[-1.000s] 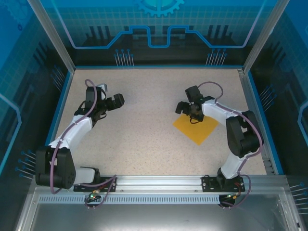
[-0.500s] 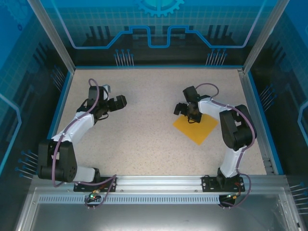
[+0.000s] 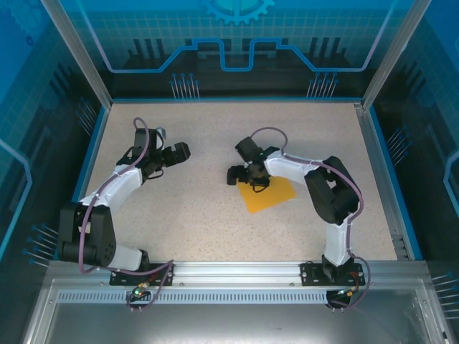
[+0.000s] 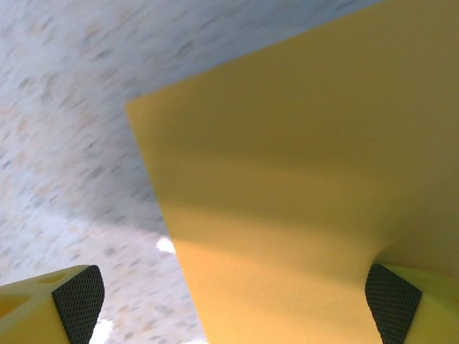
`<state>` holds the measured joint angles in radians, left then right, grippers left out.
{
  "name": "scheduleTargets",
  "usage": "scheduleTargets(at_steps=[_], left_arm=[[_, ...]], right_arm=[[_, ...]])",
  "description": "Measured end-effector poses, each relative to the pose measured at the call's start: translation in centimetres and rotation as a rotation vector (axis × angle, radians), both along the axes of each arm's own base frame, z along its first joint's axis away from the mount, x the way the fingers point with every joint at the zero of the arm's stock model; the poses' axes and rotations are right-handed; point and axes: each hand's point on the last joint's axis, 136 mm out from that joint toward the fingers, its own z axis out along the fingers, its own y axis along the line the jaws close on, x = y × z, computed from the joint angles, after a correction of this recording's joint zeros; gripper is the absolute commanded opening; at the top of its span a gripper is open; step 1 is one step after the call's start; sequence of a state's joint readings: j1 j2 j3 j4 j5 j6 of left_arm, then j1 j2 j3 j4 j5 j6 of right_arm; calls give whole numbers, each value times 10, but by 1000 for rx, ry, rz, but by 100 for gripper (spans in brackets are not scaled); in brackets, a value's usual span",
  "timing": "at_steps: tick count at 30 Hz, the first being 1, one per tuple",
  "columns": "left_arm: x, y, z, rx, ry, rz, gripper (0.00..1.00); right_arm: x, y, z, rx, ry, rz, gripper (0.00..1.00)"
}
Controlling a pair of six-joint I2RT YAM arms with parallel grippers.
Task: Fold a paper plane with a square sheet of paper (pick it up from the middle)
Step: Move the square sheet of paper to the center of the table, then fold the square sheet of paper in half at the center of the table.
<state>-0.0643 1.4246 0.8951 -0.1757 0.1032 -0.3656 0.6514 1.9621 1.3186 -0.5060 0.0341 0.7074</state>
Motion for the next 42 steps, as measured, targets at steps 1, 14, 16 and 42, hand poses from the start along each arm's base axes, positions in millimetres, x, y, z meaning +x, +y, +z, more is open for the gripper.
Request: scheduleTargets(at_steps=[1, 14, 16, 42], left_arm=[[0, 0, 0, -1, 1, 2, 99], [0, -2, -1, -38, 14, 34, 99], [-1, -3, -1, -45, 16, 27, 99], [-1, -8, -16, -77, 66, 28, 98]], right_arm=[[-4, 5, 2, -4, 5, 13, 99], [13, -53, 46, -176, -41, 108, 100], [11, -63, 43, -210, -22, 138, 99], [1, -71, -13, -310, 142, 253, 98]])
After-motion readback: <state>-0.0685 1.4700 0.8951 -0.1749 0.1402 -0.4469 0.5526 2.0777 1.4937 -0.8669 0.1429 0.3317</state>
